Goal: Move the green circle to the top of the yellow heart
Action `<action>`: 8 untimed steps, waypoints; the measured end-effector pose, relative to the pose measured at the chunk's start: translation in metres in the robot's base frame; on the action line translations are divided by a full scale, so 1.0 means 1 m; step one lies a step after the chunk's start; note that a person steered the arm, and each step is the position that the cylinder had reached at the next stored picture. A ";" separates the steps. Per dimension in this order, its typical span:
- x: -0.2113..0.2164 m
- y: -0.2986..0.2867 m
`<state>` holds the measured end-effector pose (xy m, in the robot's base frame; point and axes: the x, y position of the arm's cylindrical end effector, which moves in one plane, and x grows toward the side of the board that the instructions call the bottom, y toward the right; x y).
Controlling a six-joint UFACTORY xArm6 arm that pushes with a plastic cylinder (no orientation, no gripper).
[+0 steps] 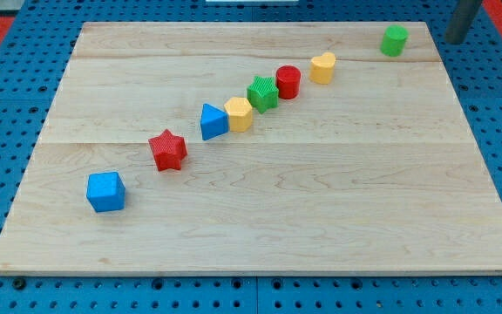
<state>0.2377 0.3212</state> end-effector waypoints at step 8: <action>0.002 -0.115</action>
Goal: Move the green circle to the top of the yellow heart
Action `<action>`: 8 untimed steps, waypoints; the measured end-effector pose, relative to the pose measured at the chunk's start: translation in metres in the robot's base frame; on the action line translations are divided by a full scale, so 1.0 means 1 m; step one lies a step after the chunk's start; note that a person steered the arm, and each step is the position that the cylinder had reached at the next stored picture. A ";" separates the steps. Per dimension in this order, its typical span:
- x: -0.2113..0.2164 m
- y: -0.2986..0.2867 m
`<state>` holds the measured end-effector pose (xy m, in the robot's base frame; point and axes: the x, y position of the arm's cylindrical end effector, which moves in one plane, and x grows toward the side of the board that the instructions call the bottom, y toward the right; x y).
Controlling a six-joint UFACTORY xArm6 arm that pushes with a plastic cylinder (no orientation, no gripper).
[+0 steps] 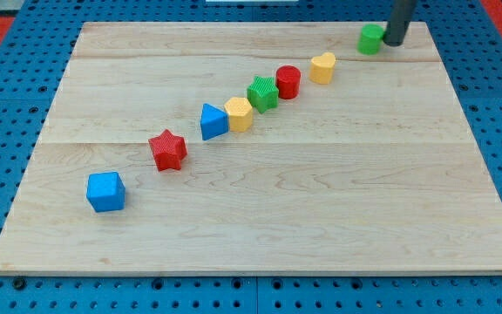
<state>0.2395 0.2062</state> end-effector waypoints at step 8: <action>0.000 -0.066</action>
